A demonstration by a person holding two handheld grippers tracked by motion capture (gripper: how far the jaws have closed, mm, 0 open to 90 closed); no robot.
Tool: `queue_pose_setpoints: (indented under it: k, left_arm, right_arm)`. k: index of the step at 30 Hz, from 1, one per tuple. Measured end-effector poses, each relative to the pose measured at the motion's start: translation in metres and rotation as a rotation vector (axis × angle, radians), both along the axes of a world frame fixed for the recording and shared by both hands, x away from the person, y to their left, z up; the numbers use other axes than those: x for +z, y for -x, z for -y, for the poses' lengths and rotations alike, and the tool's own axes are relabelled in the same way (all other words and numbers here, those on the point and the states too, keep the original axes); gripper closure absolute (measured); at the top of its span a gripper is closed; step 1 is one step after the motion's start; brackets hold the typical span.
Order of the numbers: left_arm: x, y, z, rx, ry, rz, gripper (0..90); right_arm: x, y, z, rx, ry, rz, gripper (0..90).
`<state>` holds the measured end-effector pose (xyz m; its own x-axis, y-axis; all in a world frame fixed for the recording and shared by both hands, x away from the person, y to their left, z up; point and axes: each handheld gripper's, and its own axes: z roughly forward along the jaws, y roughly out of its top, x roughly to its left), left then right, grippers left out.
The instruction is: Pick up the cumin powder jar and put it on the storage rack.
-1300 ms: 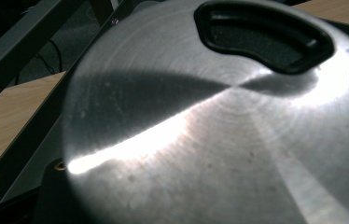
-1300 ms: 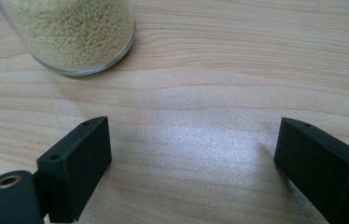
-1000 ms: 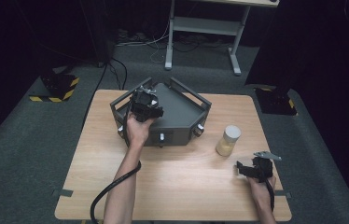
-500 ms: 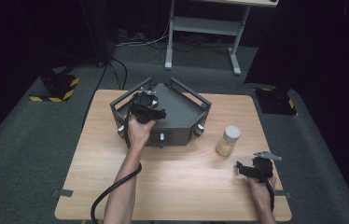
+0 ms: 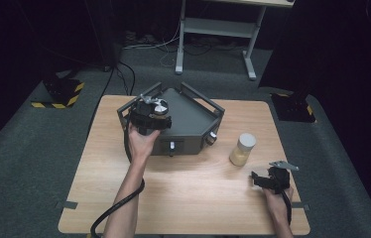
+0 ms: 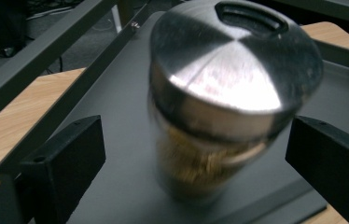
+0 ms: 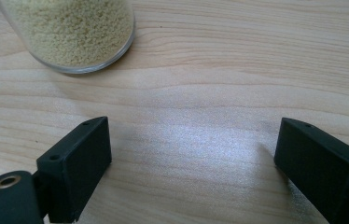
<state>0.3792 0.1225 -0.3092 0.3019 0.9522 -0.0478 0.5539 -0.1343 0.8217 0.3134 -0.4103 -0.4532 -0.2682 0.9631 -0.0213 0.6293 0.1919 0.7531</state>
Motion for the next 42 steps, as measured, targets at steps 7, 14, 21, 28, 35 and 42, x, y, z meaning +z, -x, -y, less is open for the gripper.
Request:
queue_pose_setpoints:
  k: [7, 14, 21, 28, 35, 42]
  left_arm:
    - [-0.005, 0.03, -0.016, -0.043, 0.045, 0.034, 4.6]
    - [-0.017, 0.064, -0.019, -0.109, 0.031, 0.063, 4.5]
    - [-0.04, 0.092, -0.02, -0.127, 0.003, 0.061, 4.4]
    - [-0.074, 0.113, -0.022, -0.131, 0.001, 0.038, 4.4]
    - [-0.105, 0.12, -0.024, -0.111, -0.002, -0.006, 4.1]
    - [-0.123, 0.116, -0.02, -0.097, -0.001, -0.028, 4.1]
  right_arm:
    - [0.0, 0.0, -0.001, -0.002, 0.002, -0.001, 10.4]
    - [0.0, 0.0, -0.001, -0.002, 0.002, -0.001, 10.4]
    - [0.0, 0.001, -0.001, -0.003, 0.002, 0.0, 10.4]
    - [0.0, 0.001, -0.002, -0.005, 0.004, 0.0, 10.4]
    - [0.0, 0.002, -0.003, -0.007, 0.003, -0.001, 10.1]
    - [0.0, 0.002, -0.003, -0.006, 0.004, -0.001, 10.1]
